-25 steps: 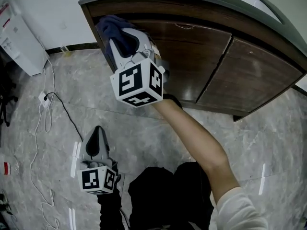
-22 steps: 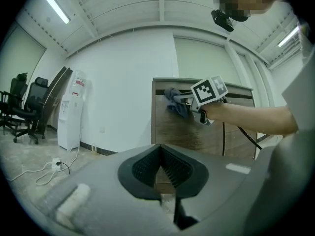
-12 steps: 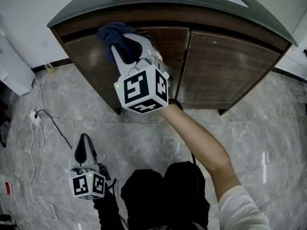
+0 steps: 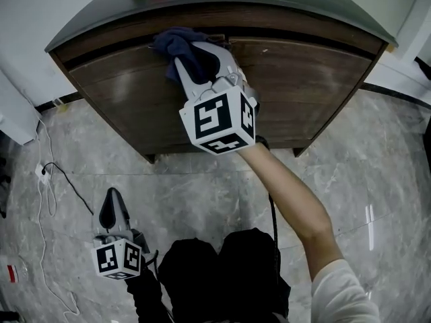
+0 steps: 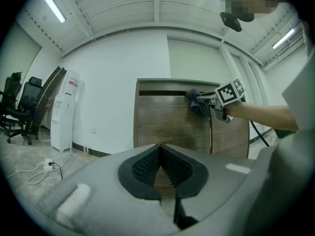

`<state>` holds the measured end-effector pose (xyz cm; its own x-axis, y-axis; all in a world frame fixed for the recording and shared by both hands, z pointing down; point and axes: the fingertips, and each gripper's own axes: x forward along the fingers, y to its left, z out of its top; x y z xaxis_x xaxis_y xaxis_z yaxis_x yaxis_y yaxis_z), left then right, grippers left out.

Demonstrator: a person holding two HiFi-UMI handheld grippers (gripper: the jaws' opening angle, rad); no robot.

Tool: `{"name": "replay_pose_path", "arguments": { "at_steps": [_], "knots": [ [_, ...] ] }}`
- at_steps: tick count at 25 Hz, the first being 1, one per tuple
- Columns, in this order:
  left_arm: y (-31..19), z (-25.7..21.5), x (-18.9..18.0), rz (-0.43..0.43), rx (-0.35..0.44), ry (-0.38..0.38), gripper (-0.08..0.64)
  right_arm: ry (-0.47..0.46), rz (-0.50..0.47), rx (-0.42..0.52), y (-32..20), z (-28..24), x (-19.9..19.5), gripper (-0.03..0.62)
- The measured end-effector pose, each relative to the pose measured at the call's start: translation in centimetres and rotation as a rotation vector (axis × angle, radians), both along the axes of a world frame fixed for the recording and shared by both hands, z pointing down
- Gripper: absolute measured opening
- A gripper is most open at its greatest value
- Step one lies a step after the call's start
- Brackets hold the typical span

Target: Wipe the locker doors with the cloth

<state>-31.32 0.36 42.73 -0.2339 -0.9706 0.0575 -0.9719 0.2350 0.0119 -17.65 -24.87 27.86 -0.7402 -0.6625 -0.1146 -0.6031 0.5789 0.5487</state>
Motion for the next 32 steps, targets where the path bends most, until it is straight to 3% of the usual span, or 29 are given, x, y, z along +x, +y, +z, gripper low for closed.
{"name": "replay_pose_path", "arguments": {
  "at_steps": [8,19,32],
  "knots": [
    [-0.5,0.3,1.8,0.024,-0.017,-0.016,0.002,0.0,0.047,0.01,-1.1,-0.2,4.5,0.101],
    [-0.9,0.6,2.4,0.03,-0.03,-0.047,0.002,0.042,0.055,0.101,-0.8,-0.4,8.6,0.1],
    [-1.4,1.3,3.4,0.05,-0.053,-0.048,0.002,0.052,0.16,0.129,-3.2,0.2,18.0,0.101]
  ]
}}
